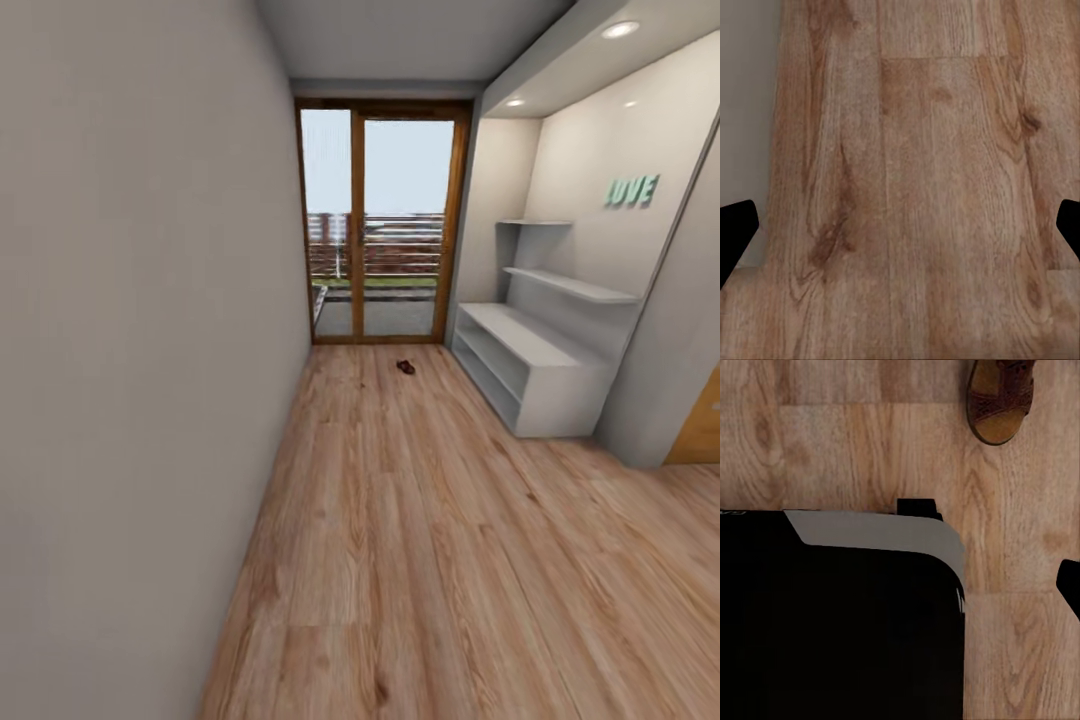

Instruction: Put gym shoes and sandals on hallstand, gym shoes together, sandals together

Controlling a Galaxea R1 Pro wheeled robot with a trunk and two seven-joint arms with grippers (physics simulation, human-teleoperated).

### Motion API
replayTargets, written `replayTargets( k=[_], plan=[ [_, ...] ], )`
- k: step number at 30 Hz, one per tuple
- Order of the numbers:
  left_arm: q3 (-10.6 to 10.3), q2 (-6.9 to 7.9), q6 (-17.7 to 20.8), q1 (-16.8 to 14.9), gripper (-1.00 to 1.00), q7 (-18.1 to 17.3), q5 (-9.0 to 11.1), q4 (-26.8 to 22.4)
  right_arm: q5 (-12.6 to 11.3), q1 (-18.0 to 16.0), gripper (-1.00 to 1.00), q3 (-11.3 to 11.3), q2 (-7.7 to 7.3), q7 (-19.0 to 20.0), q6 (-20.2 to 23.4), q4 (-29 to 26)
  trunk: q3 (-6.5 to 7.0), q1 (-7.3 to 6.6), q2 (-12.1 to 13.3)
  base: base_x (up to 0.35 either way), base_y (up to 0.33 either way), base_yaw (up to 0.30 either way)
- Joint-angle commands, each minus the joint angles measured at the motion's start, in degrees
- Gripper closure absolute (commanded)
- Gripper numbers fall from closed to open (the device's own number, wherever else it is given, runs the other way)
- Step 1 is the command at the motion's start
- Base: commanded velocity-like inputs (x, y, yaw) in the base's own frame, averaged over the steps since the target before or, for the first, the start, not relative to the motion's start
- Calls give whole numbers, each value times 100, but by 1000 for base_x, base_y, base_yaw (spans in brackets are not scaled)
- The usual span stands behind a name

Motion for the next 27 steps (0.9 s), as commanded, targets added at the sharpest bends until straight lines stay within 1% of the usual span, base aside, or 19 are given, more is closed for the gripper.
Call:
replayTargets(
  k=[1,16,27],
  plan=[
    [-2,0,-18,-4,-100,-10,-3,5,1,-1,-100,1,-1,1,-1,-4,-5,3,-2,295,163,0],
    [-3,0,-18,-6,-100,-10,-3,5,-7,-1,-100,1,-1,0,0,-4,-5,3,-2,301,151,0],
    [-4,0,-18,-2,-100,-10,-3,12,-23,0,-100,1,-1,2,-2,-4,-5,3,-2,332,100,-20]
  ],
)
